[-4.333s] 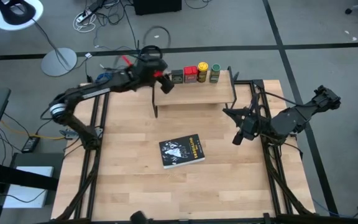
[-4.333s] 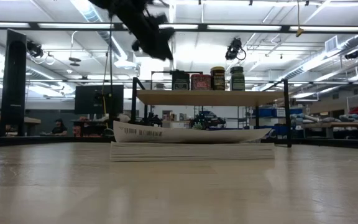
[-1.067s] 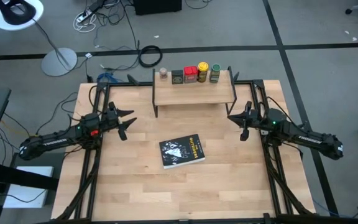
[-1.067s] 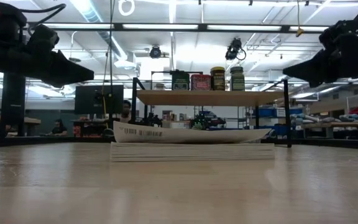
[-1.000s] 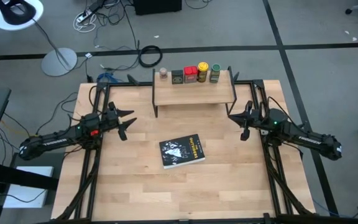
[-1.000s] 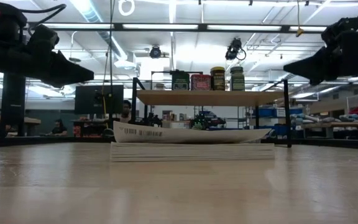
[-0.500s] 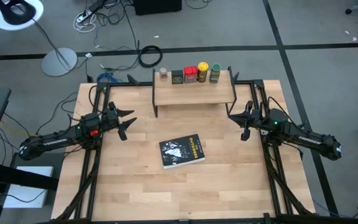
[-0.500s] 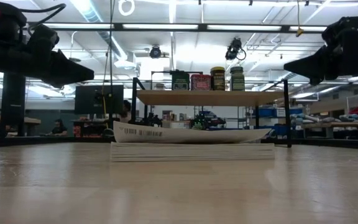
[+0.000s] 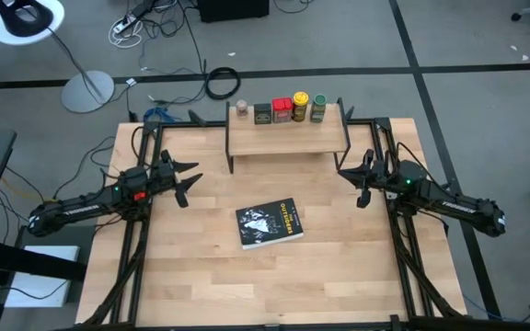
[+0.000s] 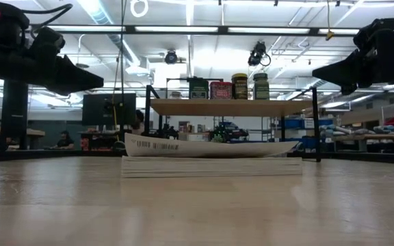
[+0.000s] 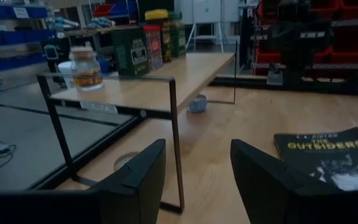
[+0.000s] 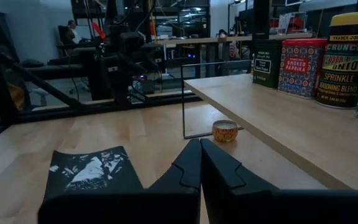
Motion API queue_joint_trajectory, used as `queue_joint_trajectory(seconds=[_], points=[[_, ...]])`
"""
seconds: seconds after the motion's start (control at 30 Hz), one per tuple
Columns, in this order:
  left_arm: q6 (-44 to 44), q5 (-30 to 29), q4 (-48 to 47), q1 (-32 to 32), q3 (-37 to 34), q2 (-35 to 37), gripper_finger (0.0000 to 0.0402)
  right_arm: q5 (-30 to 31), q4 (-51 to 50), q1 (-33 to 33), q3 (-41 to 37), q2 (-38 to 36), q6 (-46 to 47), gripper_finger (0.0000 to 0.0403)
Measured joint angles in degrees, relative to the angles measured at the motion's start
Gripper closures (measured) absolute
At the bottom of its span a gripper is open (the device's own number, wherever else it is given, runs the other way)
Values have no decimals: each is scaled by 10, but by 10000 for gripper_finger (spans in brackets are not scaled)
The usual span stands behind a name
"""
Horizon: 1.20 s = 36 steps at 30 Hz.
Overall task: Shelf spices
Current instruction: Return to Home Position
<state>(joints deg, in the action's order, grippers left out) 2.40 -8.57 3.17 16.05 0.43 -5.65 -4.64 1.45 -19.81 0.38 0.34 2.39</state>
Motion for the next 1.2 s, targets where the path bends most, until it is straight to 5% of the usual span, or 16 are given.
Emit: queue_joint_trajectory(seconds=[1.2], points=[[-1, -1, 12, 0, 0, 0, 215, 0, 1, 0, 0, 0, 0, 400]])
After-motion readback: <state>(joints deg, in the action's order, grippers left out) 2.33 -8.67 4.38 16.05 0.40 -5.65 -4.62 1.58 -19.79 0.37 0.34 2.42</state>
